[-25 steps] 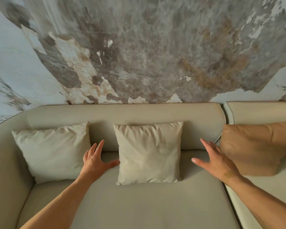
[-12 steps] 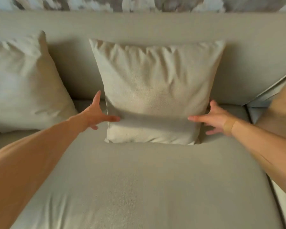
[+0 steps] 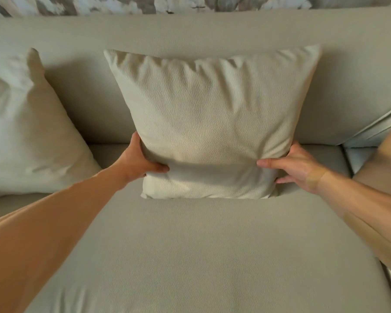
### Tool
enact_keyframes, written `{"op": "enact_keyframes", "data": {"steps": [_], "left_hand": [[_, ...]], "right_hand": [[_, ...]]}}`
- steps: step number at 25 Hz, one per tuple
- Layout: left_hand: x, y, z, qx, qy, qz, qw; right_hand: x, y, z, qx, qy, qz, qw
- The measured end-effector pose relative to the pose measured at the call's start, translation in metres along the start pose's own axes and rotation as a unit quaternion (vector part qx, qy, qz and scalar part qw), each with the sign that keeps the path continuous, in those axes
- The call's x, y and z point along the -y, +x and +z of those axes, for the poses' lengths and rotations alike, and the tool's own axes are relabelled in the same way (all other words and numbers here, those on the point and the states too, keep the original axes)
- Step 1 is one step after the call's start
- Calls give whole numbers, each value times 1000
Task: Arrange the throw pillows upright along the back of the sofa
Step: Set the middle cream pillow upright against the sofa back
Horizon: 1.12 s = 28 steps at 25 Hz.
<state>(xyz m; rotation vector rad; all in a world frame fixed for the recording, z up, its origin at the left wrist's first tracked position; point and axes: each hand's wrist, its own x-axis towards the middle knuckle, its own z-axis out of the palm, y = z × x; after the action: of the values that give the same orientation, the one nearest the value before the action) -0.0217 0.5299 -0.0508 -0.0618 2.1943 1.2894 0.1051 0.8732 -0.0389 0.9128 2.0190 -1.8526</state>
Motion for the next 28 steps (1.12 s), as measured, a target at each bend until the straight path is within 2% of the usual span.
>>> {"op": "enact_keyframes", "data": {"steps": [11, 13, 15, 17, 20, 23, 28], "left_hand": [[-17, 15, 29, -22, 37, 61, 997], [-17, 13, 27, -9, 27, 51, 998], [-23, 10, 15, 12, 7, 45, 999], [-37, 8, -7, 14, -32, 52, 998], [-84, 2, -43, -14, -129, 76, 989], [-130, 5, -61, -33, -222, 102, 969], [-155, 6, -62, -203, -183, 98, 957]], "right_hand": [[-6, 11, -21, -35, 28, -19, 999], [0, 11, -21, -41, 17, -14, 999], [16, 6, -29, -13, -5, -7, 1000], [41, -2, -44, -35, -1, -30, 999], [83, -8, -63, -50, 102, -104, 988], [120, -2, -72, -71, 210, -118, 968], [139, 3, -73, -250, 247, -94, 932]]}}
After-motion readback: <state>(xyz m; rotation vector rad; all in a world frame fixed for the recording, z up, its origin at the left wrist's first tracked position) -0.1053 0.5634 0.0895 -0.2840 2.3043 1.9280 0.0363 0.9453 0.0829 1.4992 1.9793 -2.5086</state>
